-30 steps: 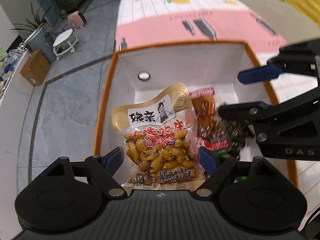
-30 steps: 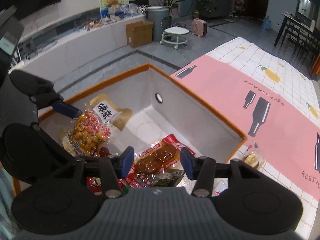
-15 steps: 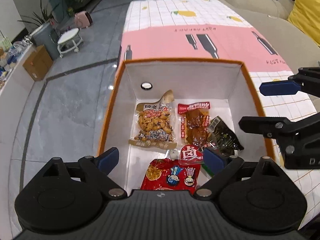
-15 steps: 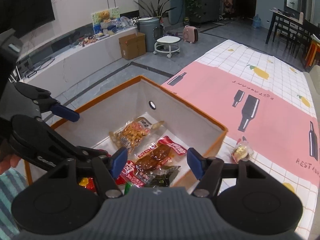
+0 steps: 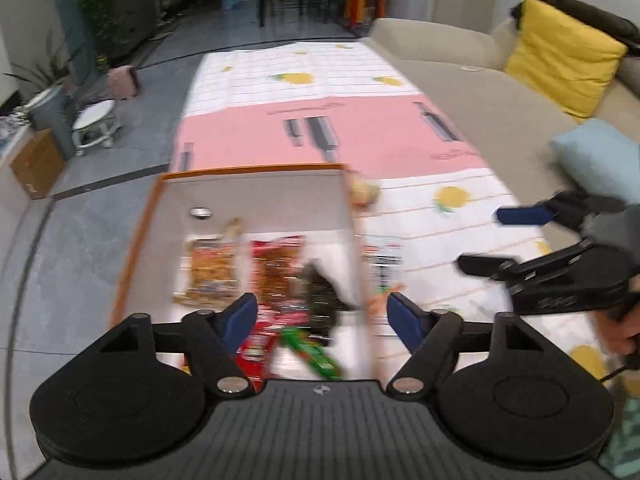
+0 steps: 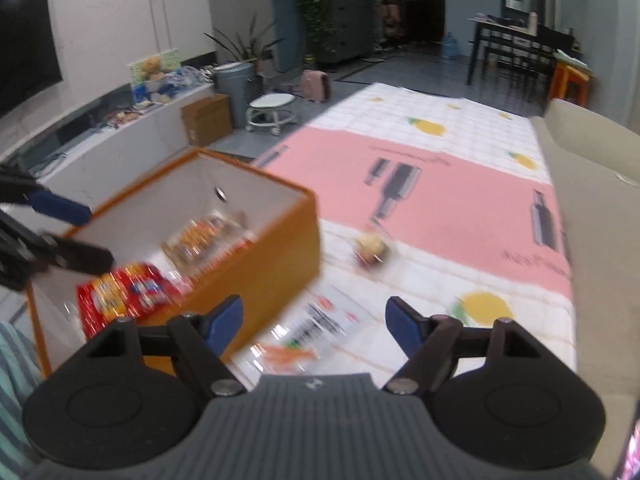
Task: Organize snacks
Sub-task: 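Move both grippers back from the box toward the remaining snacks on the cloth, then lower the right gripper onto the white spicy-strip packet while the left reaches toward the wrapped pastry, then grasp the wrapped pastry with the left gripper while the right grasps the spicy-strip packet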
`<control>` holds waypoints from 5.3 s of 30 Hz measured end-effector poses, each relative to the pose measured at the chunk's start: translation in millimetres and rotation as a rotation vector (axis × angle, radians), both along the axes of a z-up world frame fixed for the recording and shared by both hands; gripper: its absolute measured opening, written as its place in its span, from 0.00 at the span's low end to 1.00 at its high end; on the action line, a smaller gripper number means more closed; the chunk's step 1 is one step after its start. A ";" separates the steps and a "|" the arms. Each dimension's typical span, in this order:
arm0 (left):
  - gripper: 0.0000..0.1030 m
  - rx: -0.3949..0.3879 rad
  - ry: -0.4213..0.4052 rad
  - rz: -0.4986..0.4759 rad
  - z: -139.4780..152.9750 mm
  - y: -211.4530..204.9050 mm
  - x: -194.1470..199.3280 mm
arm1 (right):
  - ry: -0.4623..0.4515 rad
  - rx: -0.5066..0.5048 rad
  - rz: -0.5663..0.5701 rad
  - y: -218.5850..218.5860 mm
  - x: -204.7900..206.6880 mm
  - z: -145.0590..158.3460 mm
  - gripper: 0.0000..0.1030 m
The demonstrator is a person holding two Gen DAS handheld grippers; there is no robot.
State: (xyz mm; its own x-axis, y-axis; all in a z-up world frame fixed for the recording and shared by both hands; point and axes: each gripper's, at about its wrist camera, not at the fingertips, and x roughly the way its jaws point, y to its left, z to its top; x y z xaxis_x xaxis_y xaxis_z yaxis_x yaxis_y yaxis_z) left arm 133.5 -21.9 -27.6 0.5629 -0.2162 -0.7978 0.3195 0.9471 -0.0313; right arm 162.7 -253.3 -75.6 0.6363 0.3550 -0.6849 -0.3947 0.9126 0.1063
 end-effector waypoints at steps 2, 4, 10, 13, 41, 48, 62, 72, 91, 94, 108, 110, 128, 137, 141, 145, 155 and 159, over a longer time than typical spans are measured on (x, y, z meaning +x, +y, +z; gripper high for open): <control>0.78 -0.019 0.007 -0.027 0.0 -17.0 -6.3 | 0.013 -0.009 -0.013 -11.3 -8.9 -9.3 0.74; 0.78 -0.024 0.005 -0.044 -2.0 -34.1 -11.2 | 0.024 -0.017 -0.020 -20.7 -16.8 -19.4 0.72; 0.78 -0.031 0.055 -0.050 -18.6 -80.5 -7.9 | 0.024 -0.070 -0.013 -35.8 -33.2 -43.5 0.65; 0.78 0.023 0.069 -0.048 -30.1 -102.4 2.0 | 0.023 -0.079 -0.014 -42.5 -35.4 -53.3 0.62; 0.62 0.249 0.234 0.063 -145.9 -154.7 96.7 | 0.156 -0.019 -0.104 -68.7 12.1 -94.5 0.60; 0.25 0.167 0.194 -0.001 -141.9 -153.6 81.5 | 0.189 -0.027 -0.111 -66.4 14.1 -98.5 0.60; 0.27 0.026 0.161 0.006 -115.6 -144.4 51.6 | 0.169 -0.017 -0.112 -73.2 10.4 -93.5 0.61; 0.50 -0.031 0.078 0.153 -48.6 -89.0 42.6 | 0.188 0.217 -0.191 -45.0 22.9 -82.6 0.61; 0.53 -0.041 0.048 0.273 -40.1 -29.6 46.9 | 0.151 -0.028 -0.207 55.6 61.9 -114.4 0.70; 0.56 -0.059 0.051 0.284 -40.8 -24.2 47.2 | 0.129 -0.069 -0.203 57.0 62.4 -116.2 0.70; 0.58 -0.063 0.042 0.259 -32.9 -30.0 44.4 | 0.131 -0.119 -0.157 42.1 56.3 -114.1 0.53; 0.57 -0.061 0.032 0.213 -30.2 -38.3 44.8 | 0.139 -0.126 -0.156 30.3 53.5 -113.8 0.53; 0.62 0.177 0.080 -0.156 -55.7 -152.2 142.2 | 0.205 -0.143 -0.172 -74.3 46.8 -114.6 0.68; 0.72 0.319 0.211 -0.081 -103.4 -177.0 215.5 | 0.218 -0.151 -0.139 -68.4 49.0 -116.9 0.81; 0.72 0.347 0.277 -0.030 -125.2 -177.2 235.8 | 0.208 -0.147 -0.177 -67.8 50.4 -117.0 0.77; 0.71 0.343 0.330 0.007 -138.5 -172.1 243.2 | 0.187 -0.144 -0.190 -66.4 50.8 -113.2 0.51; 0.43 0.274 0.339 0.047 -144.0 -156.4 245.2 | 0.179 -0.132 -0.185 -60.2 53.1 -111.6 0.46; 0.42 0.221 0.318 0.047 -131.0 -151.3 237.2 | 0.183 -0.128 -0.187 -57.7 52.2 -110.3 0.45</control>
